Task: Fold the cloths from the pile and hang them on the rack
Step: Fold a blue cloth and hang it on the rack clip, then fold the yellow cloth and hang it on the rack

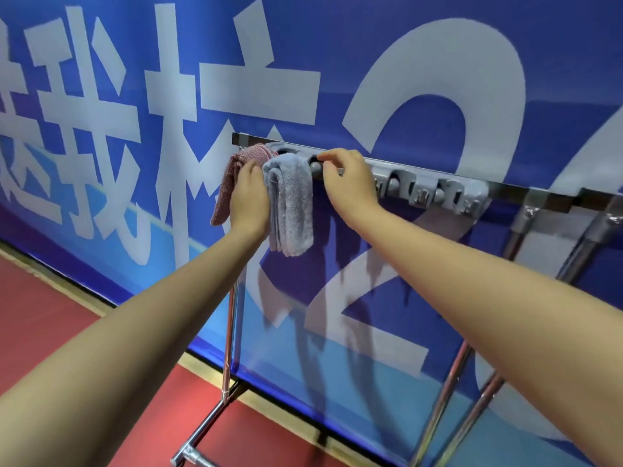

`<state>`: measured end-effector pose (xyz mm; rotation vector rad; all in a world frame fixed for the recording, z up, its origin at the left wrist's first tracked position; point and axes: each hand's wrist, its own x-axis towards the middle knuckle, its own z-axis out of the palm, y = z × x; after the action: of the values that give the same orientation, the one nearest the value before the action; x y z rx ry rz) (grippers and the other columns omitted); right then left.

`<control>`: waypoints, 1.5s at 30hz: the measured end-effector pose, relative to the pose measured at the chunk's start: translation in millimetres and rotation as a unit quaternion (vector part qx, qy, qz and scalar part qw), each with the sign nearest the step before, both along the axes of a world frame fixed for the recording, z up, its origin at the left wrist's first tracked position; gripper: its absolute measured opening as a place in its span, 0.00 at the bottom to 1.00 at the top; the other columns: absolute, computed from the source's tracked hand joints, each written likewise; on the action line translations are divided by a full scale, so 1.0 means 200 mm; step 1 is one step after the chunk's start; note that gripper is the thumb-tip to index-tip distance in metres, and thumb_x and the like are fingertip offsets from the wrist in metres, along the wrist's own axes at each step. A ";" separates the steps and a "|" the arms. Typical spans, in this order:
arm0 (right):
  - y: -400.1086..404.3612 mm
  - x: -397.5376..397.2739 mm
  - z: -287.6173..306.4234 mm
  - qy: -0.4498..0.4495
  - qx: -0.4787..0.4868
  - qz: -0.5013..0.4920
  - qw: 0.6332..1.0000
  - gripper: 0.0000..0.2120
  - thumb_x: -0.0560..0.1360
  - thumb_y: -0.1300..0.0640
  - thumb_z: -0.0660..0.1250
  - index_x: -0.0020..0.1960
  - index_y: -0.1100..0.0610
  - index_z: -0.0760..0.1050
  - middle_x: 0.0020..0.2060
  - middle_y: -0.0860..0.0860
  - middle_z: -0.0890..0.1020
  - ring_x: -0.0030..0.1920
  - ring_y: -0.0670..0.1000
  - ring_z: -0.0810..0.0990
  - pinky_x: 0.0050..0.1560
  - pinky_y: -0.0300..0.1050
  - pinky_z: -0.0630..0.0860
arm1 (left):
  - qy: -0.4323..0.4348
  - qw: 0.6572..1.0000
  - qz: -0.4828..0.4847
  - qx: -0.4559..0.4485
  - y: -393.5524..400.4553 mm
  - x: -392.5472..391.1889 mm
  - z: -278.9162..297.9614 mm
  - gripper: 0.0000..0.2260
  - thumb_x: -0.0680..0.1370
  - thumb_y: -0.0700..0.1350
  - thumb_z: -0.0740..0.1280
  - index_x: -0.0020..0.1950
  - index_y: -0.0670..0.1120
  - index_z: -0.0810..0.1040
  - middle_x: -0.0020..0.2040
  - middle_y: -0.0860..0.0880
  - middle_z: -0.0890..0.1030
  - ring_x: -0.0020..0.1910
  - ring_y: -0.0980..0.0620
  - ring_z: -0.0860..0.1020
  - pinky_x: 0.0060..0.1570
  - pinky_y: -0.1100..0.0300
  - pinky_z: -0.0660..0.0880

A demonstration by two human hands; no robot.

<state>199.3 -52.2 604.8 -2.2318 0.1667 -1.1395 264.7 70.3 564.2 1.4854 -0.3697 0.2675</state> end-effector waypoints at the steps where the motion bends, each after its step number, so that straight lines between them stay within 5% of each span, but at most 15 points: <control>1: 0.02 -0.08 -0.06 -0.025 0.059 0.008 0.998 0.12 0.78 0.59 0.59 0.56 0.55 0.79 0.56 0.51 0.76 0.50 0.44 0.74 0.51 0.36 0.67 | -0.012 1.000 0.021 0.008 0.00 -0.05 -0.02 0.17 0.82 0.50 0.49 0.60 0.49 0.75 0.57 0.50 0.77 0.56 0.48 0.74 0.56 0.52 0.70; 6: 0.03 -0.45 -0.39 -0.030 0.292 -0.009 0.956 0.09 0.77 0.58 0.60 0.45 0.50 0.77 0.41 0.48 0.78 0.41 0.48 0.74 0.44 0.42 0.72 | 0.067 0.994 -0.089 -0.008 -0.11 -0.34 -0.11 0.17 0.82 0.44 0.52 0.39 0.48 0.76 0.40 0.50 0.79 0.39 0.51 0.75 0.44 0.55 0.70; 11: -0.10 -0.88 -0.78 0.011 0.396 -0.073 0.915 0.14 0.76 0.62 0.59 0.34 0.54 0.73 0.29 0.50 0.73 0.29 0.47 0.69 0.29 0.36 0.67 | 0.138 0.956 -0.242 0.092 -0.33 -0.78 -0.40 0.18 0.82 0.44 0.51 0.38 0.46 0.76 0.34 0.49 0.77 0.31 0.53 0.71 0.33 0.60 0.67; 22: -0.42 -1.74 -1.85 0.163 0.482 -0.209 0.835 0.15 0.76 0.65 0.59 0.32 0.56 0.73 0.26 0.52 0.72 0.20 0.42 0.68 0.25 0.35 0.64 | 0.281 0.864 -0.334 0.251 -0.61 -1.48 -1.39 0.15 0.82 0.42 0.52 0.45 0.44 0.77 0.40 0.47 0.78 0.35 0.51 0.74 0.36 0.61 0.69; 26: -0.43 -1.99 -2.26 0.234 0.506 -0.244 0.793 0.13 0.75 0.62 0.59 0.34 0.55 0.75 0.28 0.51 0.74 0.29 0.50 0.70 0.33 0.44 0.65 | 0.318 0.829 -0.340 0.310 -0.63 -1.57 -1.81 0.16 0.82 0.42 0.52 0.41 0.44 0.76 0.37 0.47 0.77 0.34 0.51 0.73 0.37 0.60 0.69; 34: -0.33 -2.18 -2.86 0.362 0.576 -0.246 0.690 0.10 0.75 0.62 0.61 0.36 0.58 0.75 0.29 0.52 0.74 0.31 0.53 0.71 0.34 0.42 0.66 | 0.418 0.752 -0.306 0.408 -0.54 -1.58 -2.54 0.09 0.82 0.42 0.55 0.53 0.42 0.74 0.38 0.48 0.75 0.34 0.51 0.71 0.35 0.61 0.67; 37: -0.33 -2.21 -3.02 0.407 0.561 -0.240 0.680 0.11 0.76 0.60 0.60 0.40 0.62 0.77 0.29 0.54 0.74 0.34 0.55 0.71 0.38 0.46 0.66 | 0.418 0.725 -0.308 0.453 -0.53 -1.63 -2.72 0.09 0.81 0.42 0.56 0.53 0.43 0.75 0.39 0.48 0.76 0.35 0.51 0.73 0.36 0.60 0.68; 41: -0.35 -2.26 -3.23 0.456 0.539 -0.252 0.662 0.14 0.76 0.57 0.60 0.41 0.66 0.78 0.32 0.57 0.74 0.36 0.55 0.72 0.39 0.46 0.66 | 0.351 0.702 -0.365 0.502 -0.56 -1.71 -2.91 0.14 0.82 0.43 0.56 0.60 0.40 0.77 0.57 0.40 0.80 0.56 0.39 0.77 0.54 0.53 0.74; 45: -0.41 -2.29 -3.39 0.522 0.479 -0.266 0.654 0.17 0.78 0.56 0.61 0.31 0.56 0.66 0.29 0.53 0.70 0.36 0.55 0.70 0.36 0.46 0.62 | 0.321 0.686 -0.397 0.519 -0.62 -1.78 -3.09 0.14 0.81 0.43 0.56 0.62 0.43 0.76 0.54 0.40 0.80 0.45 0.40 0.78 0.38 0.58 0.69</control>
<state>-259.2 -134.4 -72.3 -1.5066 1.5619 0.2618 -90.6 -54.5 -53.6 2.1929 -0.5861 -1.3716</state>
